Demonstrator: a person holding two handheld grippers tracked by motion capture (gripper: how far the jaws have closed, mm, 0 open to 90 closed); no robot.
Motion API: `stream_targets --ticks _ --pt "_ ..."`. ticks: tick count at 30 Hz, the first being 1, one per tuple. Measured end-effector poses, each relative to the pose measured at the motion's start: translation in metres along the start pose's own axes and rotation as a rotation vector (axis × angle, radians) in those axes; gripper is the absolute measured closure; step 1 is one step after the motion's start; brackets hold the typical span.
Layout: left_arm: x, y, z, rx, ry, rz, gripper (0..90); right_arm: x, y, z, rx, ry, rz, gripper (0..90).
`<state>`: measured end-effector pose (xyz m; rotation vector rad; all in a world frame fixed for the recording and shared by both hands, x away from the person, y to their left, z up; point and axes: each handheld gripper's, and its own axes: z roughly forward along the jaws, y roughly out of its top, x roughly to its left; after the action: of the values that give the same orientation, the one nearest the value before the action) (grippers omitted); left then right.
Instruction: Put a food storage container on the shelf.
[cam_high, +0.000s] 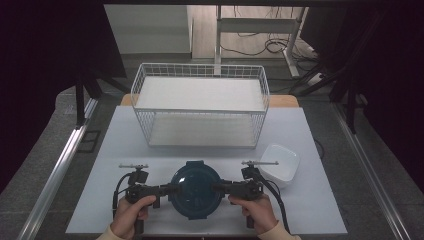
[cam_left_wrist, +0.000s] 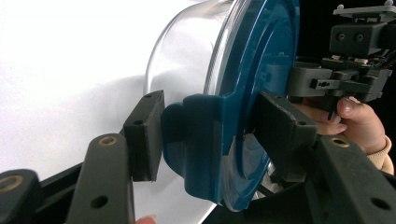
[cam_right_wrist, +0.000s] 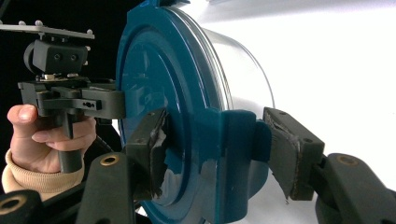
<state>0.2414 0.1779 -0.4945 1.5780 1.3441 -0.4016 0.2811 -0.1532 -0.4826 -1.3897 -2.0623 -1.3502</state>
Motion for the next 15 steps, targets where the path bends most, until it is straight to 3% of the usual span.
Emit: stream_targets --ticks 15 --pt "-0.018 0.014 -0.008 -0.026 -0.002 0.048 44.3 0.013 0.016 -0.013 -0.033 -0.006 -0.053 42.3"
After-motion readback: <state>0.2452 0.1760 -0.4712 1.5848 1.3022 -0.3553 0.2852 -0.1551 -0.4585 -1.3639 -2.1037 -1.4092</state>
